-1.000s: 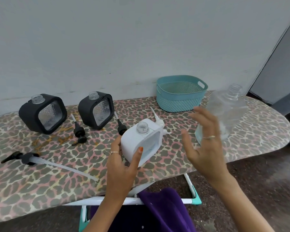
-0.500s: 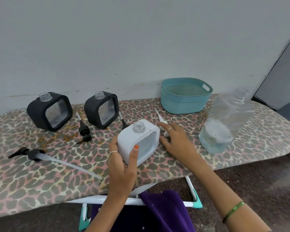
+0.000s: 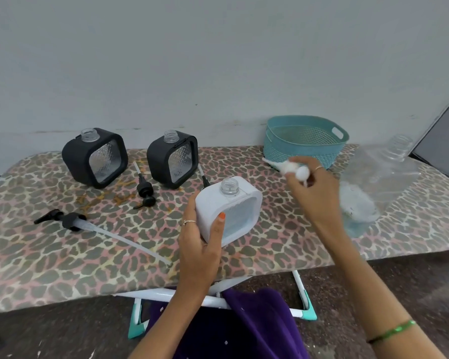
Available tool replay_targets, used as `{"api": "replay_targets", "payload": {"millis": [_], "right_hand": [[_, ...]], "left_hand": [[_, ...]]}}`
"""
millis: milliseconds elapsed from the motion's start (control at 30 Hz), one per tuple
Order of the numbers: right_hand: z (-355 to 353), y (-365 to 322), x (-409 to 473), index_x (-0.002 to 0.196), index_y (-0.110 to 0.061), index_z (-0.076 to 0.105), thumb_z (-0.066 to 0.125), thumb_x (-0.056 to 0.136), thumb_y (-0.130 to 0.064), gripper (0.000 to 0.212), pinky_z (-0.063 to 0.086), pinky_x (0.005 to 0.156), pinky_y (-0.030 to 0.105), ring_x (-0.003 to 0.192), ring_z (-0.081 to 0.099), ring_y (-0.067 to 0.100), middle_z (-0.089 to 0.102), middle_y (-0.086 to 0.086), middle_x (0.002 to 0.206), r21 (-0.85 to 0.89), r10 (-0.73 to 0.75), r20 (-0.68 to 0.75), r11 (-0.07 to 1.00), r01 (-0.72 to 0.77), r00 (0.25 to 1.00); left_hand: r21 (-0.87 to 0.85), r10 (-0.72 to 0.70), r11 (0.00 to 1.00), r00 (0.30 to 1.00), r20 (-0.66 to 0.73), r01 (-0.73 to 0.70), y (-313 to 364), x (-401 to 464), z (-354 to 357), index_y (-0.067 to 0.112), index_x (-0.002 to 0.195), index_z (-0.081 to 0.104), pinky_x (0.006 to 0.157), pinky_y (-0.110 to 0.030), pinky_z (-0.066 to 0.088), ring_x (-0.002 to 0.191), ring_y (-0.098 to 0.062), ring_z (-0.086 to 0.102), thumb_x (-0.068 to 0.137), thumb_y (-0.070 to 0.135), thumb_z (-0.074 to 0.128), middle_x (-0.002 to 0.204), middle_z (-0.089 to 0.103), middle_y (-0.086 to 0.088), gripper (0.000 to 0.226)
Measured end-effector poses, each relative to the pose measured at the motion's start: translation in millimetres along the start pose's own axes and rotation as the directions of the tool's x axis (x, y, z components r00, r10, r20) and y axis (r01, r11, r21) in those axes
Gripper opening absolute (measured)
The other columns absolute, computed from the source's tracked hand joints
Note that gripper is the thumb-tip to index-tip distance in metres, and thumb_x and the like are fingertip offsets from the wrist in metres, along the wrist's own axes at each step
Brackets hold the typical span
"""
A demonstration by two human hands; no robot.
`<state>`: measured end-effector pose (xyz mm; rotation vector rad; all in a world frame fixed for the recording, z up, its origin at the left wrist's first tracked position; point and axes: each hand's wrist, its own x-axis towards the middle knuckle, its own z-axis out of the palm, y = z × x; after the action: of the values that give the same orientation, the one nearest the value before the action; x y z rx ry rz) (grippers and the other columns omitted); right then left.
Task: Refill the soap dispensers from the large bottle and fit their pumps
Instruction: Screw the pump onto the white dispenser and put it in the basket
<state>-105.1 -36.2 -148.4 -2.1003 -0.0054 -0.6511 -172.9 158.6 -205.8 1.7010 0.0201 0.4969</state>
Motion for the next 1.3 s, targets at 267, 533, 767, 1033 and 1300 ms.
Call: {"api": "replay_targets", "payload": {"millis": [267,533,767,1033,1300], "right_hand": [[-41,-69,10,0.089,-0.018,0.067,0.059,0.088,-0.013,0.01,0.04,0.062,0.021,0.066,0.045,0.01,0.059,0.002,0.08,0.545,-0.032,-0.11,0.834,0.088,0.993],[-35,-91,4,0.075,-0.012,0.059,0.05,0.085,-0.008,0.014,0.037,0.059,0.016,0.061,0.045,0.001,0.058,-0.003,0.073,0.553,-0.106,-0.014,0.828,0.096,0.994],[-23,-93,4,0.07,-0.015,0.057,0.055,0.082,-0.012,0.012,0.034,0.057,0.028,0.064,0.037,0.029,0.05,0.034,0.078,0.491,-0.144,0.07,0.867,0.091,0.987],[6,-85,8,0.091,-0.002,0.067,0.06,0.093,-0.019,0.018,0.033,0.058,0.028,0.057,0.035,0.02,0.041,0.018,0.061,0.338,-0.136,0.356,0.941,0.008,0.925],[10,-87,14,0.096,-0.006,0.07,0.058,0.095,-0.023,0.021,0.03,0.053,0.02,0.053,0.032,0.008,0.041,0.014,0.062,0.281,-0.126,0.377,0.96,0.017,0.918]], "left_hand": [[-0.016,0.01,1.0,1.0,0.006,-0.01,-1,0,-1,0.024,0.144,0.04,0.095,-0.049,0.053,0.122,-0.012,0.055,0.088,0.054,0.053,0.131,0.055,0.012,0.065],[-0.013,0.017,1.0,1.0,0.009,-0.017,0,0,0,0.021,0.145,0.04,0.095,-0.043,0.053,0.121,-0.007,0.055,0.087,0.054,0.053,0.13,0.056,0.015,0.068],[0.004,0.01,1.0,1.0,0.007,-0.01,-3,1,0,0.025,0.146,0.038,0.095,-0.053,0.052,0.125,-0.018,0.054,0.088,0.055,0.053,0.135,0.054,0.008,0.067],[0.019,0.011,1.0,1.0,0.013,-0.012,-3,0,-1,0.023,0.146,0.038,0.094,-0.05,0.053,0.122,-0.016,0.055,0.088,0.057,0.053,0.133,0.055,0.006,0.069],[0.016,-0.001,1.0,1.0,0.022,0.001,-5,1,-1,0.024,0.147,0.037,0.094,-0.05,0.053,0.123,-0.019,0.055,0.088,0.06,0.053,0.135,0.055,0.002,0.071]]}}
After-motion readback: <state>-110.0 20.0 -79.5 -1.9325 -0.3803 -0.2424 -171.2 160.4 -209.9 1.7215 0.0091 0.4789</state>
